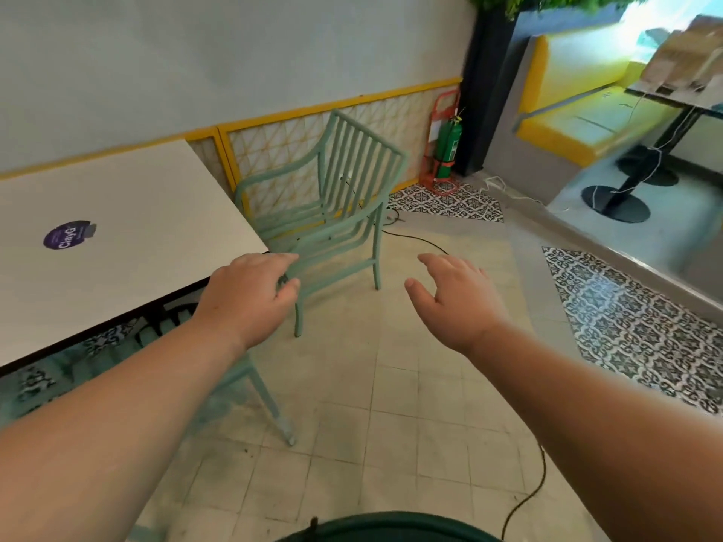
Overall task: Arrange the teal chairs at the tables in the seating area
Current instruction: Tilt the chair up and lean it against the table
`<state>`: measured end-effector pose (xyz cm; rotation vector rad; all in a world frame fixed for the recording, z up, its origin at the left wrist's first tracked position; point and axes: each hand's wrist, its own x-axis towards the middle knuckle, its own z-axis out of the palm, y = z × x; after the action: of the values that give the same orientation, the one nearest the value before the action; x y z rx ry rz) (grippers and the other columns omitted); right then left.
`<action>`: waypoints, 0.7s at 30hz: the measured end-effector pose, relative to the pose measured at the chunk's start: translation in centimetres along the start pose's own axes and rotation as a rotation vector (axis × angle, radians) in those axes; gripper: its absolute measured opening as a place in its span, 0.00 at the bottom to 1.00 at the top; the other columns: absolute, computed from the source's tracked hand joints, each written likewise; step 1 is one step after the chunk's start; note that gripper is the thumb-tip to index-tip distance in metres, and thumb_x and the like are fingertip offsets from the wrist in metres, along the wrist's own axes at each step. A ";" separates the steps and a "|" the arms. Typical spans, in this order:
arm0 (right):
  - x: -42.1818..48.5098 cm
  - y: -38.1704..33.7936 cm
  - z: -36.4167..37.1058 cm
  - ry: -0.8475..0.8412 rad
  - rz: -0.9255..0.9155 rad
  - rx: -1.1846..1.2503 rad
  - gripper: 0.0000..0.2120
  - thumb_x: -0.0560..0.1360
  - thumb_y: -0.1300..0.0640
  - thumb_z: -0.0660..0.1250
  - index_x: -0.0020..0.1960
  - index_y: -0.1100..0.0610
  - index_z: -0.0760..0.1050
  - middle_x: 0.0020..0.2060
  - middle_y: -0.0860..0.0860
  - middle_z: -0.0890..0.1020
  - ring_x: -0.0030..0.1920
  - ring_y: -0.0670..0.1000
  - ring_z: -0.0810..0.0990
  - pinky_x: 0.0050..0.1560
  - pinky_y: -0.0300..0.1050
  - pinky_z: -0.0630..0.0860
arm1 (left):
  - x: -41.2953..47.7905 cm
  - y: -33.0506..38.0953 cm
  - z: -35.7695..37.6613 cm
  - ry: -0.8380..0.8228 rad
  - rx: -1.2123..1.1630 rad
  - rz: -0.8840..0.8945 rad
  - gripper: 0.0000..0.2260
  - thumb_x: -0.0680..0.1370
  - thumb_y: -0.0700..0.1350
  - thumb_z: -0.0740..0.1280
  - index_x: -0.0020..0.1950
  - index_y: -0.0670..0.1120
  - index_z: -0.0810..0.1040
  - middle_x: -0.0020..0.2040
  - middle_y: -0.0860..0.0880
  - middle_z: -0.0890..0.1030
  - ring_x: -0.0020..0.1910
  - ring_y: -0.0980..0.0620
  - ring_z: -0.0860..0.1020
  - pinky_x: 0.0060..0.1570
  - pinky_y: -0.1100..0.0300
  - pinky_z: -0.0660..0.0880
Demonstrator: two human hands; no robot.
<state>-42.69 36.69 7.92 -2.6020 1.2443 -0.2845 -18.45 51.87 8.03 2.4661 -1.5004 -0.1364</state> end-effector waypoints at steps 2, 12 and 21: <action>1.5 2.5 -1.1 -0.006 0.002 -0.004 0.27 0.82 0.41 0.56 0.77 0.54 0.68 0.69 0.53 0.77 0.72 0.56 0.70 0.73 0.54 0.64 | 2.1 2.1 0.6 0.003 -0.007 -0.003 0.22 0.84 0.53 0.59 0.78 0.53 0.69 0.75 0.49 0.74 0.75 0.45 0.69 0.69 0.46 0.68; 10.8 8.5 -1.9 -0.066 -0.026 -0.042 0.27 0.82 0.41 0.56 0.76 0.53 0.68 0.70 0.53 0.76 0.72 0.56 0.70 0.73 0.55 0.65 | 10.7 5.2 2.7 0.014 -0.027 -0.070 0.22 0.84 0.54 0.59 0.78 0.53 0.69 0.75 0.50 0.74 0.74 0.45 0.69 0.69 0.45 0.69; 22.1 11.7 -0.6 -0.074 0.028 -0.010 0.27 0.83 0.41 0.56 0.77 0.53 0.67 0.71 0.52 0.75 0.73 0.55 0.69 0.74 0.54 0.64 | 24.2 5.3 5.3 -0.036 -0.012 -0.039 0.23 0.84 0.54 0.59 0.79 0.54 0.67 0.76 0.48 0.73 0.75 0.45 0.68 0.68 0.46 0.69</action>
<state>-37.76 12.19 6.55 -2.5764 1.2584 -0.1755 -12.88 27.24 5.48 2.4975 -1.4617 -0.1967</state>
